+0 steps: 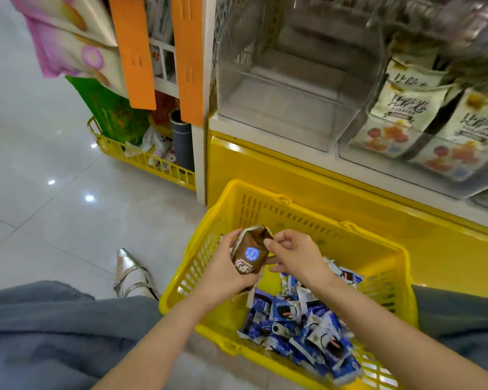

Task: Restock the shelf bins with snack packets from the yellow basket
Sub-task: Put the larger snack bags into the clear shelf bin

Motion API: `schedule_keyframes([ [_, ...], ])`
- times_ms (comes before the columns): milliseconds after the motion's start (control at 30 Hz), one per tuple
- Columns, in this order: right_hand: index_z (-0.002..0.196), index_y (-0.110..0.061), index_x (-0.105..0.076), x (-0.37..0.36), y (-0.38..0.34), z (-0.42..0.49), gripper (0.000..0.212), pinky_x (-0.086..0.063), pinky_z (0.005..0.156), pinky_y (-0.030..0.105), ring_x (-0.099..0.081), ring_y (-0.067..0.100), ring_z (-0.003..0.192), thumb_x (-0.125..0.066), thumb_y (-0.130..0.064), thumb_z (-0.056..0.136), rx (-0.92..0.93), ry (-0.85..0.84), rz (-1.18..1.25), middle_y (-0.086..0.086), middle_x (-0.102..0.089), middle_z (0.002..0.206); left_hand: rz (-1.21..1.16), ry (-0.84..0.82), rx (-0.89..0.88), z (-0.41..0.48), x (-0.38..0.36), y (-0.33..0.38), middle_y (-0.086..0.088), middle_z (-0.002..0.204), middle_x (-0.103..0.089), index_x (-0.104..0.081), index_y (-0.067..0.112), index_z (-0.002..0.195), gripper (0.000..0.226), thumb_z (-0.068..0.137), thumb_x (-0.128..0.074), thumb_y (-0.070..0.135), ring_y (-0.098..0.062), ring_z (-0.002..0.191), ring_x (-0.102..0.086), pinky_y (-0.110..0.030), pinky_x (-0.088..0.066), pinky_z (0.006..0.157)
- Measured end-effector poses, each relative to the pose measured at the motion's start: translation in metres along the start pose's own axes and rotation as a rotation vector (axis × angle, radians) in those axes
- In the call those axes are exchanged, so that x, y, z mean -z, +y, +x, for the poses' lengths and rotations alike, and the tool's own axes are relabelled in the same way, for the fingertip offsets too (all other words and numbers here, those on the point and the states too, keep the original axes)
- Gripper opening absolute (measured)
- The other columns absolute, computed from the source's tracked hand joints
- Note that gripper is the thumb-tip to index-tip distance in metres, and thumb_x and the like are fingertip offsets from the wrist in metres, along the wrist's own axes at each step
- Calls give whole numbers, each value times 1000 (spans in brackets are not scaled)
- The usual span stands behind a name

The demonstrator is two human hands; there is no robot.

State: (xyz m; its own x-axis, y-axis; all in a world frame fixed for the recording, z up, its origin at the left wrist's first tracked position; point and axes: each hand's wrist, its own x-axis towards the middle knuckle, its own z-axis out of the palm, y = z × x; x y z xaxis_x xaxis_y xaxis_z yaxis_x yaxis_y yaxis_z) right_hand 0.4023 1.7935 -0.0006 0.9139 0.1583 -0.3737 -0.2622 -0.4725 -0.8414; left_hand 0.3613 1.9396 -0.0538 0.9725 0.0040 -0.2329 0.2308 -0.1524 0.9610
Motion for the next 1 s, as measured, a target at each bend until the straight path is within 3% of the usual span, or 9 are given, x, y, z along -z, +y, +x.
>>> schedule_keyframes([
  [100,98,-21,-61,14,-7,-9,10,-53,87,32,-64,8,93,-60,-27,90,147,-84,-256,-3,-68,101,-233,-66,138,-6,12,13,-2,106,-60,-46,32,118,75,59,-75,-3,-7,80,-64,-19,-51,65],
  [233,136,-22,-38,40,-11,-14,69,-37,108,31,-38,6,125,-73,-32,77,240,-22,-463,-8,-41,135,-481,-257,282,-12,29,32,-11,107,-68,-55,22,117,68,53,-69,5,-28,97,-65,-41,-53,84],
  [300,141,-25,-30,53,-13,-14,87,-38,107,32,-33,7,130,-79,-34,70,222,-108,-475,-9,-36,140,-454,-352,303,-14,34,41,-8,101,-72,-58,23,113,64,52,-68,7,-23,92,-67,-36,-54,80],
  [400,129,-30,-42,64,-14,-13,71,-49,92,22,-52,6,120,-78,-39,68,155,-430,-335,-13,-54,129,-425,-476,326,-16,40,52,-4,97,-73,-69,27,99,51,49,-71,20,-17,85,-70,-29,-56,72],
  [467,122,-26,-50,65,-14,-15,66,-54,87,25,-64,7,104,-73,-51,64,122,-503,-246,-8,-66,113,-369,-504,314,-13,40,57,-6,101,-72,-71,26,97,44,54,-74,32,-19,89,-69,-35,-53,80],
  [600,116,-17,-56,58,-9,-16,64,-56,77,23,-70,8,87,-68,-51,64,43,-315,-20,-4,-73,97,-509,-290,276,-5,36,55,-8,109,-70,-71,24,102,47,68,-64,56,-22,97,-67,-41,-50,84],
  [700,112,-11,-57,39,-2,-15,50,-56,64,21,-71,12,81,-64,-46,77,-67,-137,308,0,-74,93,-743,-134,239,-4,31,55,-10,115,-67,-60,15,119,61,74,-54,55,-22,103,-64,-35,-50,79],
  [900,115,-12,-57,-15,-18,-4,44,-55,88,38,-69,16,93,-57,-46,87,-109,2,417,2,-71,103,-790,144,120,-4,27,58,-11,121,-63,-38,8,136,77,69,-71,27,-23,108,-63,-31,-54,80],
  [1000,114,-15,-51,-44,-25,0,40,-56,81,32,-66,13,95,-57,-45,88,-50,83,460,1,-67,106,-850,230,119,-3,39,54,-9,121,-64,-40,12,135,79,66,-73,30,-23,109,-63,-38,-52,89],
])
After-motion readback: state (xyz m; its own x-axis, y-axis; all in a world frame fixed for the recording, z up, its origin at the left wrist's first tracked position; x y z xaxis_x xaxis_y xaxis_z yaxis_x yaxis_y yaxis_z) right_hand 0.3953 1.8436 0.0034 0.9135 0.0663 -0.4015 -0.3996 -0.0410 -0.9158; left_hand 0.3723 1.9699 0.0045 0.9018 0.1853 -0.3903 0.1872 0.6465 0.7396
